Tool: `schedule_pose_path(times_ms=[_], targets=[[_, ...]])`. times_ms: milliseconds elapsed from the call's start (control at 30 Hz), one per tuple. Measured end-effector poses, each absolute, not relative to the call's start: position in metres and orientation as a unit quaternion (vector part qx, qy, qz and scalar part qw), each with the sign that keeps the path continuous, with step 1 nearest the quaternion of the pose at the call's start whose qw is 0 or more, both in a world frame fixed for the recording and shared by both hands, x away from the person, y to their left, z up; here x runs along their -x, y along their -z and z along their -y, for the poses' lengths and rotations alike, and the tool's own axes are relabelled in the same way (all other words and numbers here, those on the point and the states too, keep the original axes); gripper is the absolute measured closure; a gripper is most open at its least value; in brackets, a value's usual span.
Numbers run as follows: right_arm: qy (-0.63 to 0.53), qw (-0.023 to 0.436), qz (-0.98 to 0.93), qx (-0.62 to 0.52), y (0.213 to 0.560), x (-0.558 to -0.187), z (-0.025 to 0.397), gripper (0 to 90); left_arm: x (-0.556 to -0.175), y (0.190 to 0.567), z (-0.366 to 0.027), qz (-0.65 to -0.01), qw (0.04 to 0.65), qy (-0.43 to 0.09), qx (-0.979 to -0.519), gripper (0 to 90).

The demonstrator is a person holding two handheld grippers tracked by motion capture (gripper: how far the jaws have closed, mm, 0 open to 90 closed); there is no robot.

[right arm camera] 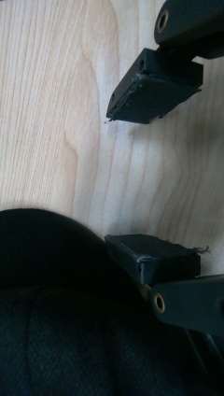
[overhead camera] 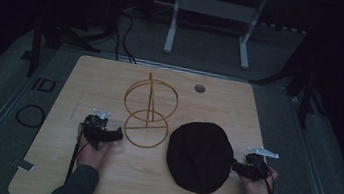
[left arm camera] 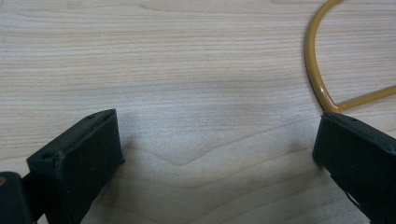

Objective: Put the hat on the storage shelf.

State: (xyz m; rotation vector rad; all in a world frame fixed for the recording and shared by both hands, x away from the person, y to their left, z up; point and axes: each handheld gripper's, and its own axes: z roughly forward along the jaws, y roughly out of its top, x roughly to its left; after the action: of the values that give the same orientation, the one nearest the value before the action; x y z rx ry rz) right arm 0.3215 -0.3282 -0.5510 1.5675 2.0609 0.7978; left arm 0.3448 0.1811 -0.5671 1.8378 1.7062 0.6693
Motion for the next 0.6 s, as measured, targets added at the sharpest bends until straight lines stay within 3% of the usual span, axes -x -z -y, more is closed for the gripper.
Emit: schedule_pose_path(times_ms=[233,333,600], targets=[[-0.291,0.218,-0.743,-0.561,0.532,-0.314,0.336,29.0,-0.345,0.567,-0.181,-0.633,0.27,-0.248,-0.682,0.8],[-0.287,0.225,-0.746,-0.558,0.523,-0.311,0.335,19.8,-0.345,0.567,-0.181,-0.633,0.27,-0.248,-0.682,0.7],[-0.29,0.23,-0.745,-0.555,0.505,-0.306,0.33,11.5,-0.345,0.567,-0.181,-0.633,0.27,-0.248,-0.682,0.7]])
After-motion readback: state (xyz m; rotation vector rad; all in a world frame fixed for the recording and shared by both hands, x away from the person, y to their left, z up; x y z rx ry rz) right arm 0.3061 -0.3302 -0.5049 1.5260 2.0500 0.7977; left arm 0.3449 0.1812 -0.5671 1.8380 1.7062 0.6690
